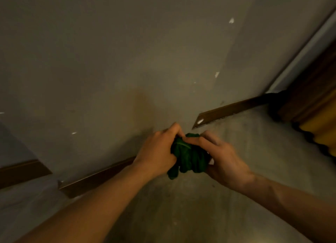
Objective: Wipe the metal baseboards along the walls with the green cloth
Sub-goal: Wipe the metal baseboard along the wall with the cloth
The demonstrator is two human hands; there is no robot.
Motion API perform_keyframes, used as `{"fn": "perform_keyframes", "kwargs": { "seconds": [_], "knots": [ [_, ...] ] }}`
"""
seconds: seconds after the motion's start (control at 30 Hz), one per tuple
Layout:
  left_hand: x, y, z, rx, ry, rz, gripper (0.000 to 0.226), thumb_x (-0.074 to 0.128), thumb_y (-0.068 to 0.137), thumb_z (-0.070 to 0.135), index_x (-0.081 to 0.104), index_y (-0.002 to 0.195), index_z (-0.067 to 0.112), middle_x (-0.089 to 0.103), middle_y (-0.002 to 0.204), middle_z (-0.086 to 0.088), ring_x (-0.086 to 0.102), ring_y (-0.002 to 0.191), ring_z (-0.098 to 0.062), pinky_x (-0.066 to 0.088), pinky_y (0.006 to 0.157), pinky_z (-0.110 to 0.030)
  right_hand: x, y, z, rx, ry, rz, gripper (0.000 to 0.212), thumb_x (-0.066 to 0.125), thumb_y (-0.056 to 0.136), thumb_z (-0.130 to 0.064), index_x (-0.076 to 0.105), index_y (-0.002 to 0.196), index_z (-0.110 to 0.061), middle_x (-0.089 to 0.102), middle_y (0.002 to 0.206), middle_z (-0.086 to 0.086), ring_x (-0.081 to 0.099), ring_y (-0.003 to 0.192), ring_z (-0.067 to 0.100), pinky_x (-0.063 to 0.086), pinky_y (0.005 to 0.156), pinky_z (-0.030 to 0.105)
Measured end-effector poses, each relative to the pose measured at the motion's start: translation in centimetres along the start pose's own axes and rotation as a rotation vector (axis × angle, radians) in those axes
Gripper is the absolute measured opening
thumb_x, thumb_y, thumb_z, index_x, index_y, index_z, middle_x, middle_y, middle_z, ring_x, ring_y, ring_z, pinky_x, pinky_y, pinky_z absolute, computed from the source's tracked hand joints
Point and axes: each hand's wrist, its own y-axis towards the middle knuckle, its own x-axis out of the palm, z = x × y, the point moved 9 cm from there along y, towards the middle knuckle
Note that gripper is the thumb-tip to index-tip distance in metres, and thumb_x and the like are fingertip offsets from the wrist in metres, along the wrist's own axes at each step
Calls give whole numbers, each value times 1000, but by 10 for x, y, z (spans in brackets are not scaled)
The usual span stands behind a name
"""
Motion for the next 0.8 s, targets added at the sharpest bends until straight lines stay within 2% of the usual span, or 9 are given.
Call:
{"fn": "perform_keyframes", "kwargs": {
  "seconds": [0.1,0.2,0.27,0.37,0.47,0.57,0.7,0.8],
  "knots": [
    [7,21,33,29,-64,-21,42,72,81,16,40,89,43,68,86,10,61,72,-12,34,49,-23,-37,-7,10,27,-132,-80,72,75,82,-19,40,142,-36,43,117,-4,58,80,14,54,66,34],
    [16,41,50,10,-132,-27,39,71,80,14,44,89,40,68,86,8,63,71,-13,44,51,-33,-58,-11,25,32,-180,-60,74,73,84,-21,35,145,-38,41,125,-1,58,81,13,56,65,33],
    [25,49,48,14,-135,-18,40,72,80,12,43,90,38,67,84,8,63,71,-12,47,51,-36,-52,-10,40,20,-196,-43,81,75,83,-22,30,147,-41,39,131,2,59,85,13,57,67,33],
    [40,56,26,-7,-35,-49,42,71,79,10,42,93,38,63,79,13,63,71,-10,43,49,-29,-21,-6,59,-8,-153,-6,87,77,83,-28,24,149,-46,39,136,3,61,89,15,58,70,33],
    [55,67,3,-55,97,-91,45,69,81,10,41,98,41,66,85,14,63,75,-7,47,54,-26,5,-2,81,-31,-81,61,73,72,86,-27,32,145,-43,44,131,4,61,87,20,57,65,37],
    [72,82,1,-82,127,-90,47,67,82,8,41,100,42,67,94,12,65,79,-10,53,61,-32,14,-1,115,1,-5,113,68,73,84,-23,38,140,-39,48,126,6,60,87,23,56,63,41],
    [101,100,0,-115,154,-28,48,67,79,4,45,109,34,69,103,9,68,89,-18,55,71,-41,23,-1,158,-5,-9,65,60,65,81,-25,44,136,-37,50,125,5,63,84,24,57,58,41],
    [135,108,-5,-147,216,18,61,71,76,1,41,118,35,68,114,3,69,94,-21,57,74,-37,27,0,192,-14,-56,40,66,72,76,-16,45,134,-35,51,124,5,64,85,26,57,58,39]
  ]
}}
